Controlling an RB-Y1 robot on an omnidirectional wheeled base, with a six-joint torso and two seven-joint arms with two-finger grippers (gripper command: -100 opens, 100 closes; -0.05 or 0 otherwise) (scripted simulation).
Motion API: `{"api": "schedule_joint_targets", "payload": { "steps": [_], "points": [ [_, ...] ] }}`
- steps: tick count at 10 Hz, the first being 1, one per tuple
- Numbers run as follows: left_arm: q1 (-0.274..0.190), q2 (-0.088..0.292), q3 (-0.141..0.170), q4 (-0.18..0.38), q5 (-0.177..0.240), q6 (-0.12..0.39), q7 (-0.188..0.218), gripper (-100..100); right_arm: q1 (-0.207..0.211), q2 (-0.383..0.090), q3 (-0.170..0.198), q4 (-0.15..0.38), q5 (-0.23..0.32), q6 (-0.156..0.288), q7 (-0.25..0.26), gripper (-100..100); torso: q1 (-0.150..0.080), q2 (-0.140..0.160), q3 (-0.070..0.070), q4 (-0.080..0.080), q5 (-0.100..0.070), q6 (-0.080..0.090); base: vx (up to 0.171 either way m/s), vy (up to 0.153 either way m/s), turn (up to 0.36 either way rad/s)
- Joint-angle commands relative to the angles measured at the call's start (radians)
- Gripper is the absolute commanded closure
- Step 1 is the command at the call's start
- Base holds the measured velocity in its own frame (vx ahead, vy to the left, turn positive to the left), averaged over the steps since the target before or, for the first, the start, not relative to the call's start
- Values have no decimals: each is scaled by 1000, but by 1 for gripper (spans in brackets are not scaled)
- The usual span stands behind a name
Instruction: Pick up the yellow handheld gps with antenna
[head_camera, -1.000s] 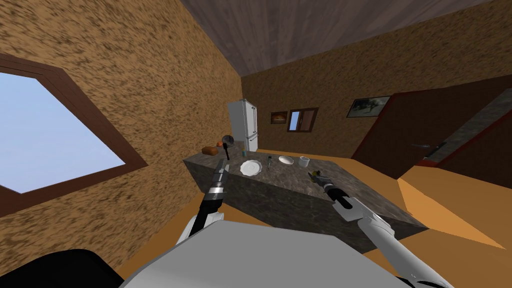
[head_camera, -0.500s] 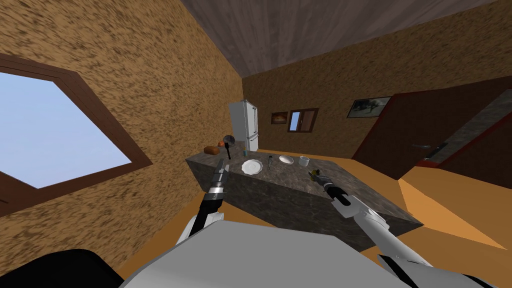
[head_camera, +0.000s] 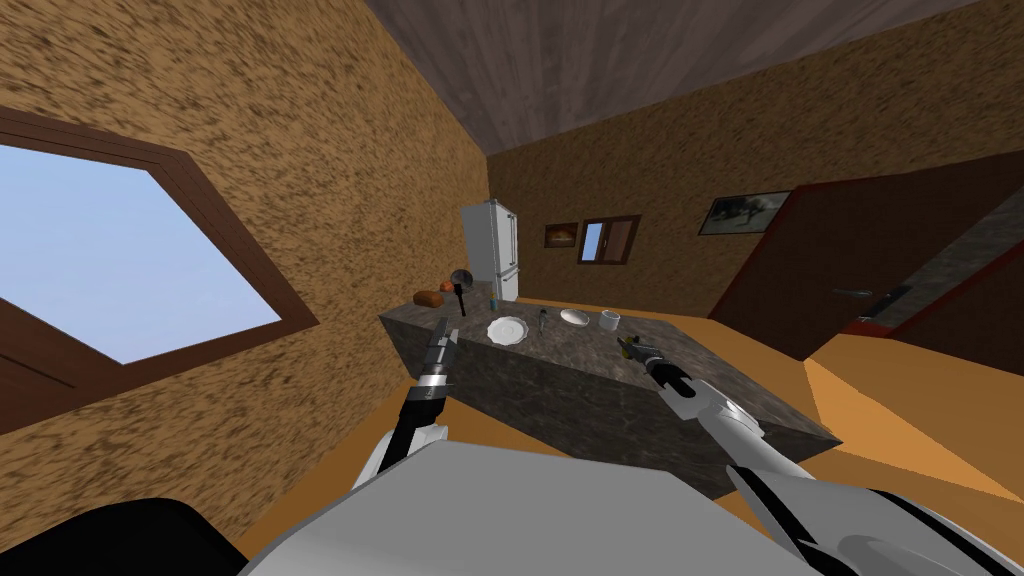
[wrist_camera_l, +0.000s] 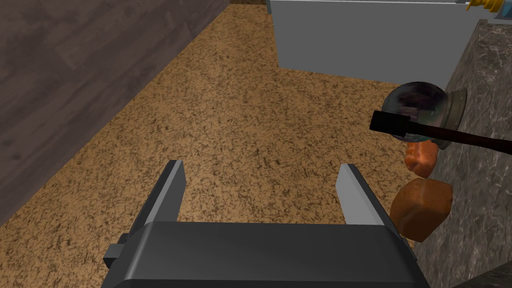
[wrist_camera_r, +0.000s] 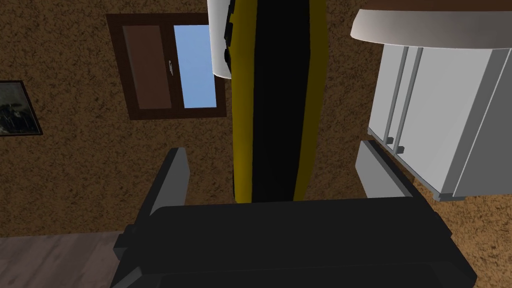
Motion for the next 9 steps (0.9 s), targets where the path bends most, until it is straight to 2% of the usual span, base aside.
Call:
{"api": "schedule_joint_targets", "payload": {
  "steps": [1,2,3,7,8,9],
  "points": [
    [0,0,0,0,0,0,0,0,-13,-1,0,43,-1,-6,2,-100,0,0,0,0,0,0,0,0,0],
    [0,0,0,0,0,0,0,0,-10,2,-2,30,0,-5,4,-100,-1,-2,-1,0,0,0,0,0,0],
    [0,0,0,0,0,0,0,0,-11,3,-3,34,0,-6,6,100,-1,-2,-1,-1,0,0,0,0,0],
    [0,0,0,0,0,0,0,0,-11,2,-3,34,-1,-6,5,100,-1,-3,-2,-1,0,0,0,0,0],
    [0,0,0,0,0,0,0,0,-11,2,-3,34,-1,-6,5,0,-1,-3,-2,-1,0,0,0,0,0],
    [0,0,0,0,0,0,0,0,39,10,-4,-16,20,21,-21,100,-1,-3,-2,-1,0,0,58,-22,-27]
  ]
}}
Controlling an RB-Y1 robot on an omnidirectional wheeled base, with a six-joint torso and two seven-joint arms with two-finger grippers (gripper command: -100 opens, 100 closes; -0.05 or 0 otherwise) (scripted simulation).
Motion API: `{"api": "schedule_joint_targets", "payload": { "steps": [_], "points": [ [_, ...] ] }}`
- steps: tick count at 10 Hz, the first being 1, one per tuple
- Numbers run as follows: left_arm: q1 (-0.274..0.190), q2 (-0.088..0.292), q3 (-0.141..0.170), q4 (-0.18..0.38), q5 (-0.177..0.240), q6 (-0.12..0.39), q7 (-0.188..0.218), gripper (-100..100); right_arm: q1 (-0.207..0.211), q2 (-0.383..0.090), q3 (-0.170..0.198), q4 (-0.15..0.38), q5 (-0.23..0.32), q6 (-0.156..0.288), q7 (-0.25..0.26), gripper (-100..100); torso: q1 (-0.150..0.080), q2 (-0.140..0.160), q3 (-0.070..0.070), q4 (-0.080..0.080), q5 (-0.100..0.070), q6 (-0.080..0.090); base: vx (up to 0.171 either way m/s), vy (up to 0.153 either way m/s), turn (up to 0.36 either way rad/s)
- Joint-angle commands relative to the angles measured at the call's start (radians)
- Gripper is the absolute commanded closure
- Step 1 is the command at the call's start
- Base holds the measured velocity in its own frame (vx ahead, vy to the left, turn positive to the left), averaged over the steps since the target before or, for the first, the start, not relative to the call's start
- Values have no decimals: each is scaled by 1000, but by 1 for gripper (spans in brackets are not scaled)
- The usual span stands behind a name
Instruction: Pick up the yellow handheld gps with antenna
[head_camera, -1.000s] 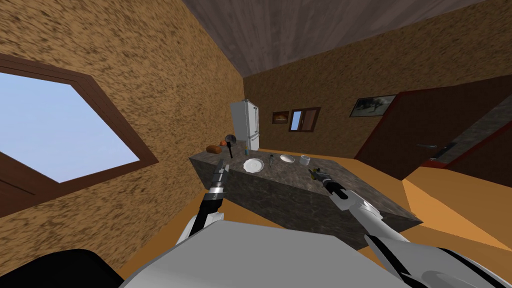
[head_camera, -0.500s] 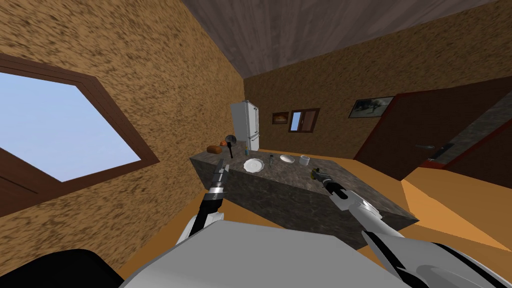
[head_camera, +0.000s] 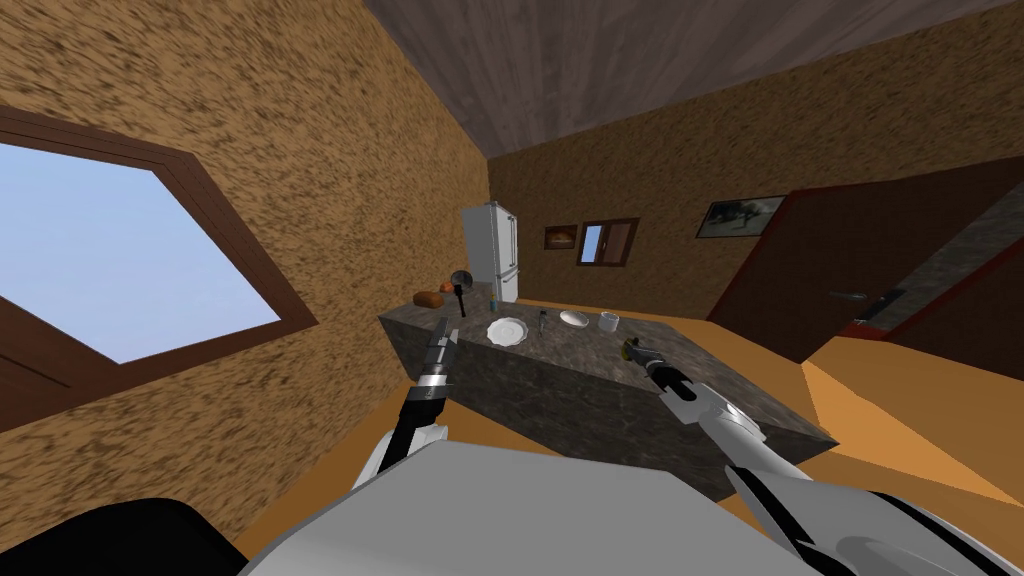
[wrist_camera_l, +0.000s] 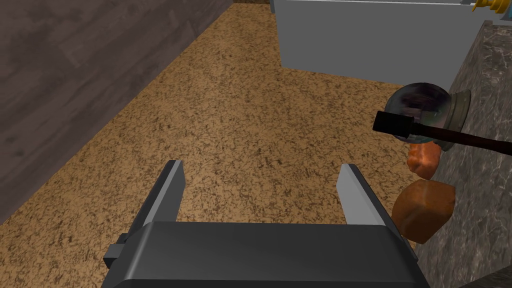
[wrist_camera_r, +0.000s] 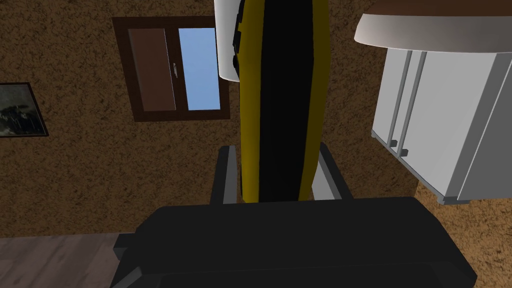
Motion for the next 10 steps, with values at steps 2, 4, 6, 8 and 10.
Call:
{"api": "schedule_joint_targets", "payload": {
  "steps": [2,4,6,8,10],
  "points": [
    [0,0,0,0,0,0,0,0,55,1,6,-44,10,27,-22,100,-3,-3,-3,-2,-2,1,57,-11,-11],
    [0,0,0,0,0,0,0,0,99,12,2,-113,30,54,-44,100,-6,-1,-3,-4,-4,2,30,-15,-28],
    [0,0,0,0,0,0,0,0,174,24,-3,-224,51,81,-67,100,-8,-4,-4,-5,-4,3,71,-28,-39],
    [0,0,0,0,0,0,0,0,240,35,-7,-314,71,107,-89,100,-10,-5,-6,-6,-6,3,73,-24,-28],
    [0,0,0,0,0,0,0,0,269,35,-7,-377,71,107,-89,100,-12,-7,-9,-10,-9,5,42,-11,-16]
  ]
}}
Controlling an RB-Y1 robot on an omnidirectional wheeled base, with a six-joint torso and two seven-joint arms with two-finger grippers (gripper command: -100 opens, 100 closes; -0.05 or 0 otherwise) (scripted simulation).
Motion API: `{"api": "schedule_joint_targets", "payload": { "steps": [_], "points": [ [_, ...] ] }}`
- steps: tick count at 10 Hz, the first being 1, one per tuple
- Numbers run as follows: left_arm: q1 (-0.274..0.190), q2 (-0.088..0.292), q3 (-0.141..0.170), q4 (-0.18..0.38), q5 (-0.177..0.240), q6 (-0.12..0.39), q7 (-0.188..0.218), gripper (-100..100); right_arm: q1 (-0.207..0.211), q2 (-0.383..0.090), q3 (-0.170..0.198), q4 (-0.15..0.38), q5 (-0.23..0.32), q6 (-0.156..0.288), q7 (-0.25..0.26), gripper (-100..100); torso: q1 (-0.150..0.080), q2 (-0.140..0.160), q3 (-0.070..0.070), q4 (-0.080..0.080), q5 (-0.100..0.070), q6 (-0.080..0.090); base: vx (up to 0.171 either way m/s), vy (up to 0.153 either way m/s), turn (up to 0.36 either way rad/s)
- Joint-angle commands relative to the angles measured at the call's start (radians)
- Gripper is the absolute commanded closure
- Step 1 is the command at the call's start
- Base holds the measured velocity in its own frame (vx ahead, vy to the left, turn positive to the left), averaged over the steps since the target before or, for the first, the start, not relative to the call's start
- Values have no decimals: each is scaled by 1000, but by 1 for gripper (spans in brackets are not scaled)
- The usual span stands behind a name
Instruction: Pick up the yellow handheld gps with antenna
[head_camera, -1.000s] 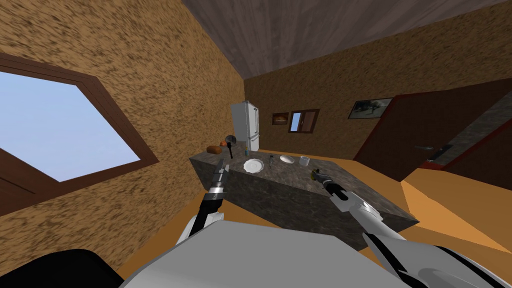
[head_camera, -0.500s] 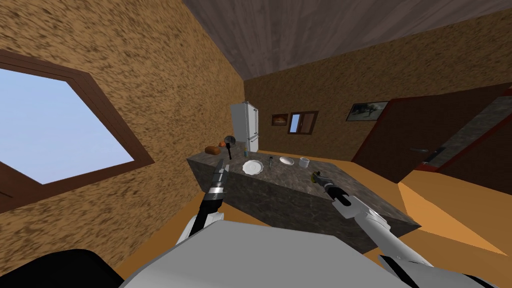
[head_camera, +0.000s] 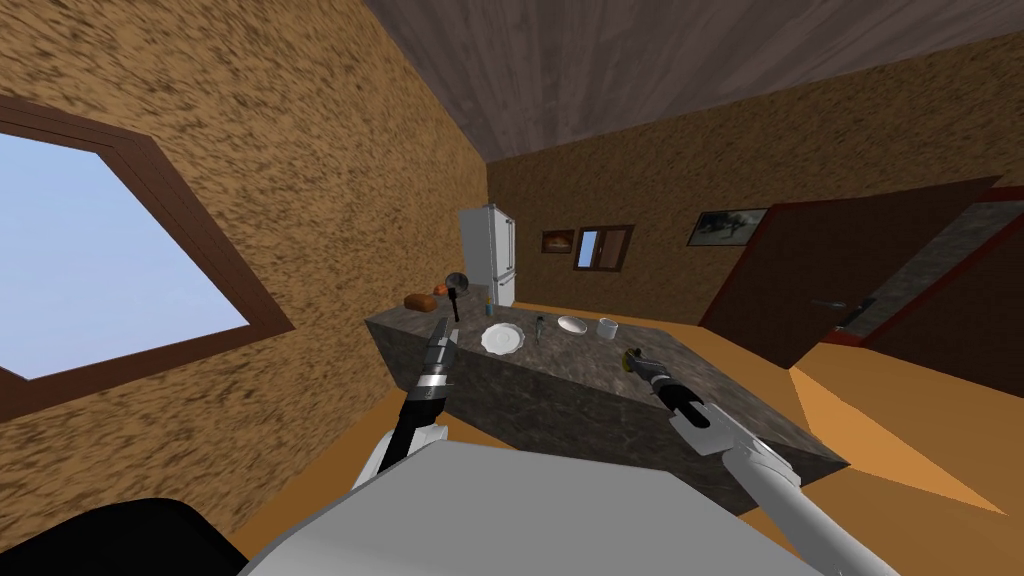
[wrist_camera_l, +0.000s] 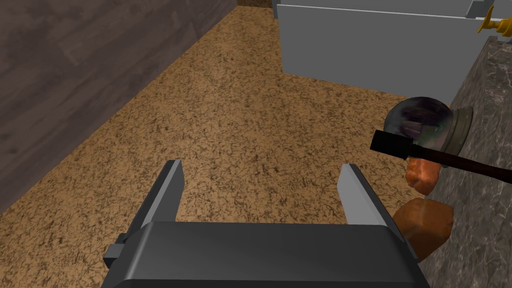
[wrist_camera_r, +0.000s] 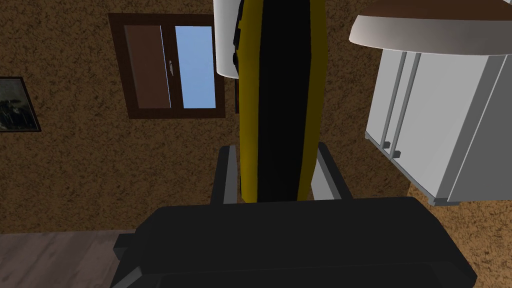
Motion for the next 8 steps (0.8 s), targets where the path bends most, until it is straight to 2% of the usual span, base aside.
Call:
{"api": "schedule_joint_targets", "payload": {
  "steps": [1,2,3,4,5,6,8],
  "points": [
    [0,0,0,0,0,0,0,0,13,0,2,-37,1,6,-3,100,0,0,0,0,0,0,-5,1,0],
    [0,0,0,0,0,0,0,0,61,11,-2,-78,21,33,-25,100,0,1,1,1,0,0,38,-18,-33],
    [0,0,0,0,0,0,0,0,84,11,-2,-106,21,33,-25,100,-1,0,0,0,-1,1,61,-15,-15],
    [0,0,0,0,0,0,0,0,84,11,-2,-133,21,33,-25,100,-2,-1,-1,-2,-1,2,32,-7,-17],
    [0,0,0,0,0,0,0,0,128,22,-6,-163,41,60,-47,100,-2,0,-1,-1,-1,2,48,-21,-33],
    [0,0,0,0,0,0,0,0,151,22,-6,-185,41,60,-47,100,-4,-1,-1,-2,-2,3,65,-12,-10],
    [0,0,0,0,0,0,0,0,156,22,-6,-239,41,60,-47,100,-6,-1,-2,-4,-3,5,19,-6,-18]
  ]
}}
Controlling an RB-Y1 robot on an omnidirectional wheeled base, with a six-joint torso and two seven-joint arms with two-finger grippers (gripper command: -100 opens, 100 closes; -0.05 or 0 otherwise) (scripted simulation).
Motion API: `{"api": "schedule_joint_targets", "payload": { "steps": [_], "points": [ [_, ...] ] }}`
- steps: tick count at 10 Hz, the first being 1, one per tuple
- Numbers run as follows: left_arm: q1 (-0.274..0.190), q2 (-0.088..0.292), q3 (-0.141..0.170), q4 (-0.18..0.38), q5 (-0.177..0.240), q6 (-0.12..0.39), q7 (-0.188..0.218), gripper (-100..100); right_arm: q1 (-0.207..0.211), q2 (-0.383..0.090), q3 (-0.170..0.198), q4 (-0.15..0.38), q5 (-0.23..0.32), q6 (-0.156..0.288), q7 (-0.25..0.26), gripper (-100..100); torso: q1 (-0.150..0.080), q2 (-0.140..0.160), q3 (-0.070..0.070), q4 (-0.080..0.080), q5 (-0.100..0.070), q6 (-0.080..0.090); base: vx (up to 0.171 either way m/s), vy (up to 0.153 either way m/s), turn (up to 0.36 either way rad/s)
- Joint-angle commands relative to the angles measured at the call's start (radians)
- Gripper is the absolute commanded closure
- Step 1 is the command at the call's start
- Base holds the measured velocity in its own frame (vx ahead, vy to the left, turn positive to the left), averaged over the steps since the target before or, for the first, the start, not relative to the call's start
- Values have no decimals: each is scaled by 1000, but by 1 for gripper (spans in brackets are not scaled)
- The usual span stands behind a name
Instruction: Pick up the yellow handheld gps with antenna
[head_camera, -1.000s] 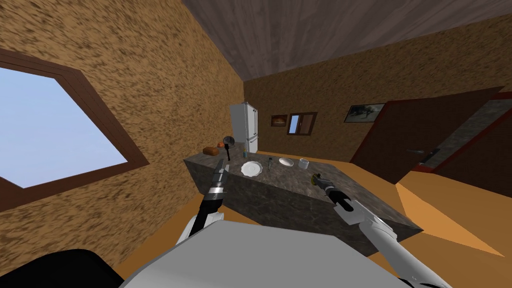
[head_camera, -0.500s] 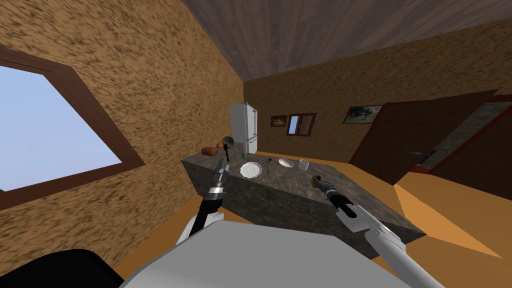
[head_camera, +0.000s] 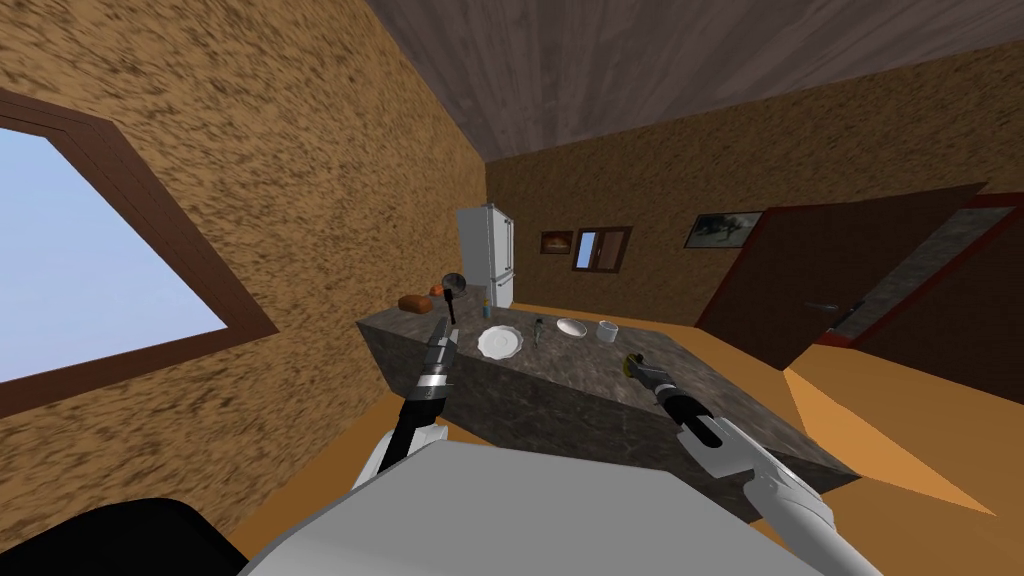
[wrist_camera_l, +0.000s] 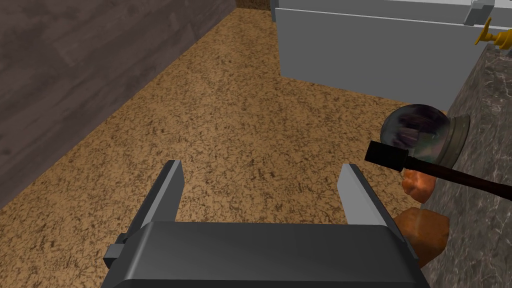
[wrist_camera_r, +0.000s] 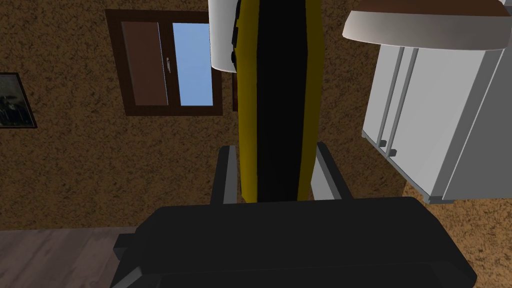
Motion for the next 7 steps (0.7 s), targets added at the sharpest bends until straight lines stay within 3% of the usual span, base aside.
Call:
{"api": "schedule_joint_targets", "payload": {
  "steps": [1,2,4,5,7],
  "points": [
    [0,0,0,0,0,0,0,0,50,12,-3,-50,21,31,-23,100,0,0,0,0,0,0,45,-17,-17],
    [0,0,0,0,0,0,0,0,76,12,-3,-76,21,31,-23,100,-1,-1,-1,-1,-1,2,57,-16,-26],
    [0,0,0,0,0,0,0,0,78,12,-3,-120,21,31,-23,100,-3,-2,-2,-2,-2,3,20,-7,-12],
    [0,0,0,0,0,0,0,0,130,23,-7,-160,41,58,-45,100,-3,-1,-1,-2,-1,2,52,-15,-26],
    [0,0,0,0,0,0,0,0,150,23,-7,-228,41,58,-45,100,-4,-3,-2,-2,-2,3,41,-15,-23]
  ]
}}
